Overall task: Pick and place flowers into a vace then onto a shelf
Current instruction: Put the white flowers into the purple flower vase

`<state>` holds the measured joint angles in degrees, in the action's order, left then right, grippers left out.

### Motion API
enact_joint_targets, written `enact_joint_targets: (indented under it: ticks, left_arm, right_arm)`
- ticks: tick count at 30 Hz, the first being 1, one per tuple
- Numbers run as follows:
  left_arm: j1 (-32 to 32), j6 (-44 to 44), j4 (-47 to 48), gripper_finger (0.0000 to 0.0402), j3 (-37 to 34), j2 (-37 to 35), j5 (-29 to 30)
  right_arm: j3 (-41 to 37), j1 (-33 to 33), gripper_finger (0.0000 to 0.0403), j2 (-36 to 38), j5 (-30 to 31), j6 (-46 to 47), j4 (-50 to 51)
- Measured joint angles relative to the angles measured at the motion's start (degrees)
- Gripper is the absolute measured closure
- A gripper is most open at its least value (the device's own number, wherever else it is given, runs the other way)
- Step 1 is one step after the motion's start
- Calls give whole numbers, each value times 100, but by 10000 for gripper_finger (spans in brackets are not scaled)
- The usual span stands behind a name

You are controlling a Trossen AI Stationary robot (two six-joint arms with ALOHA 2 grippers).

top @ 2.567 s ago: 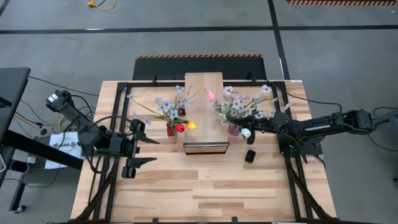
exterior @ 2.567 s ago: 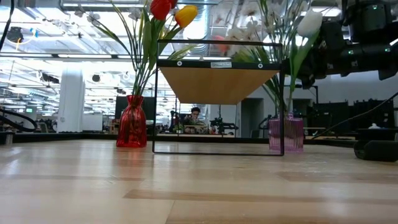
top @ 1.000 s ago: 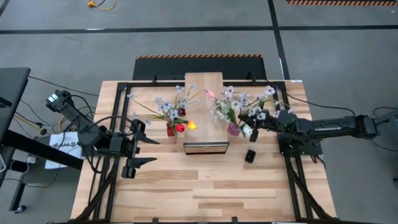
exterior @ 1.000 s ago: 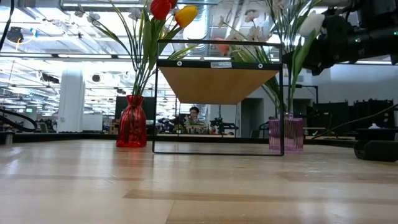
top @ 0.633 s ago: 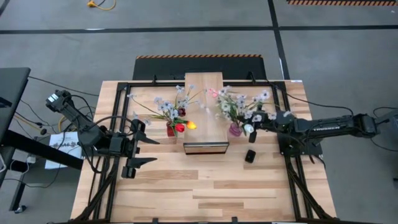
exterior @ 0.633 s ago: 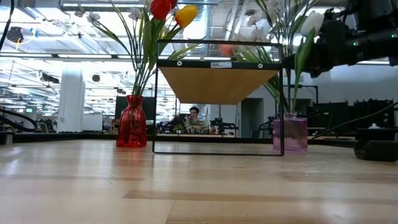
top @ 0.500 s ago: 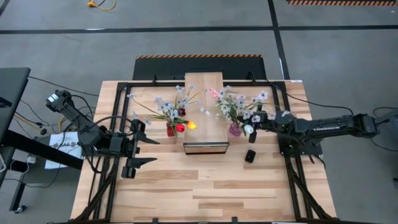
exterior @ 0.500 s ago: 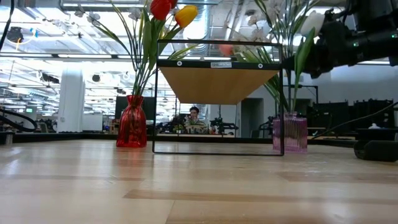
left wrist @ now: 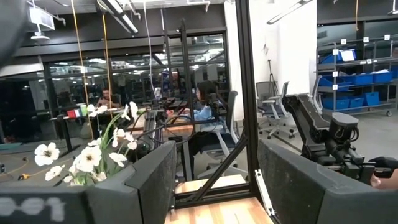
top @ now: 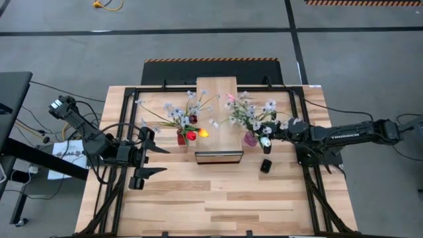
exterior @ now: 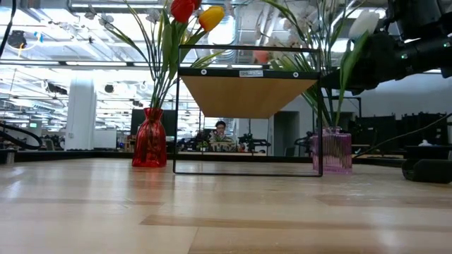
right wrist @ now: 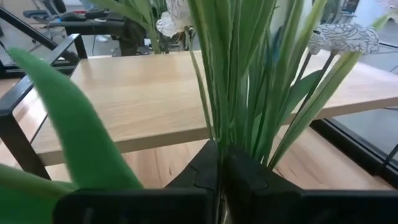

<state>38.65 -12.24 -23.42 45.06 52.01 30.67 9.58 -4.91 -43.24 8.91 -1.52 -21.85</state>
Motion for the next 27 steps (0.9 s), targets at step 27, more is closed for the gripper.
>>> enact_joint_targets:
  ticks: [27]
  left_arm:
    - [0, 93, 0, 184, 0, 15, -12]
  right_arm:
    - [0, -7, 296, 7, -144, 151, 44]
